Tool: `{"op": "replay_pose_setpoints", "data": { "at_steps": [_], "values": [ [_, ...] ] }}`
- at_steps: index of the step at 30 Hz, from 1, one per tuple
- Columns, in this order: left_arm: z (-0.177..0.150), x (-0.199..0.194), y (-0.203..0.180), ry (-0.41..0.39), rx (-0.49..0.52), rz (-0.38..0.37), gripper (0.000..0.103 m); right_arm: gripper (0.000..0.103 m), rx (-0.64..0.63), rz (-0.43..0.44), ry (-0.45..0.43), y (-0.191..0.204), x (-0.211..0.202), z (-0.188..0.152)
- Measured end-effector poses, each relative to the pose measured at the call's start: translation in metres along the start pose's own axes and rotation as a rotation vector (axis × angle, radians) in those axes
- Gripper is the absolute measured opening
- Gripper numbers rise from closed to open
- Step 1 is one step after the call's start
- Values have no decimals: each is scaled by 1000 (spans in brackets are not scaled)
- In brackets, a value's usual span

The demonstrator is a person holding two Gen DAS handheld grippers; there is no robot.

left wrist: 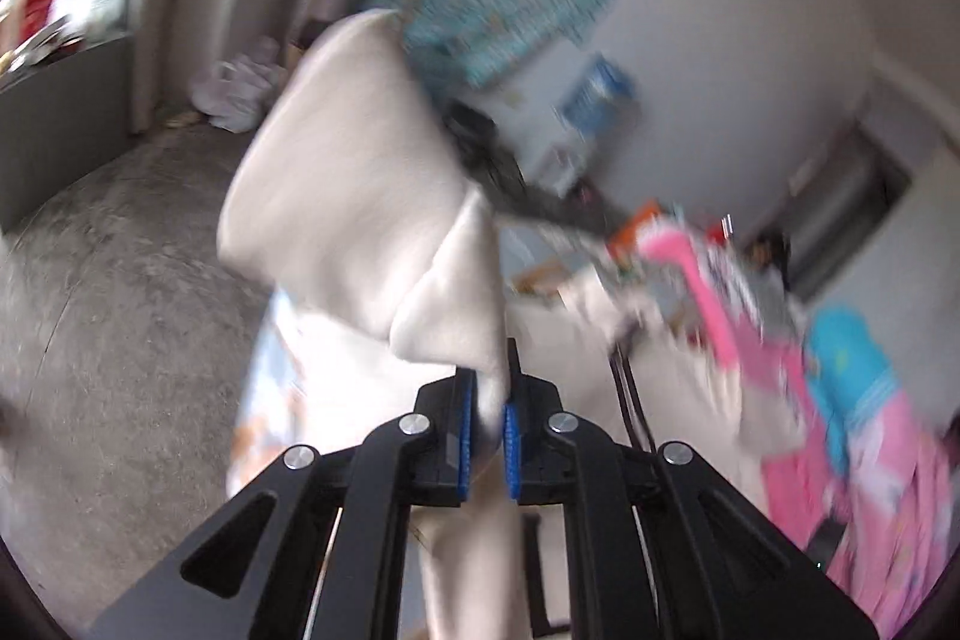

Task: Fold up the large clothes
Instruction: 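Lay the held sleeve across the jacket front with the left gripper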

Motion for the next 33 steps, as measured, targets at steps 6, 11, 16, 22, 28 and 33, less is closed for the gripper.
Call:
{"op": "replay_pose_setpoints", "data": {
  "at_steps": [6,11,16,22,28,33],
  "values": [
    [-122,85,-38,258,155,116,16,96,-37,-44,39,-16,19,-4],
    [-162,89,-34,262,199,175,25,96,-72,-5,72,-19,38,-9],
    [-171,62,-37,203,158,86,68,96,-100,20,134,-20,60,-27],
    [-201,52,-31,237,161,116,70,96,-121,32,38,-19,53,-33],
    [-220,46,-12,243,149,162,74,96,-47,145,144,-27,32,-18],
    [-223,45,-11,226,181,153,85,96,154,539,148,-3,-24,16]
  ]
}}
Point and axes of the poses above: each gripper's, at about its wrist camera, not at the fingertips, and x roughly the way its jaws point, y to its left, z to its top, the point moved 9 cm from there along x, roughly the way its jaws point, and after that the axes turned 12 degrees about -z, right-handed, at the moved point
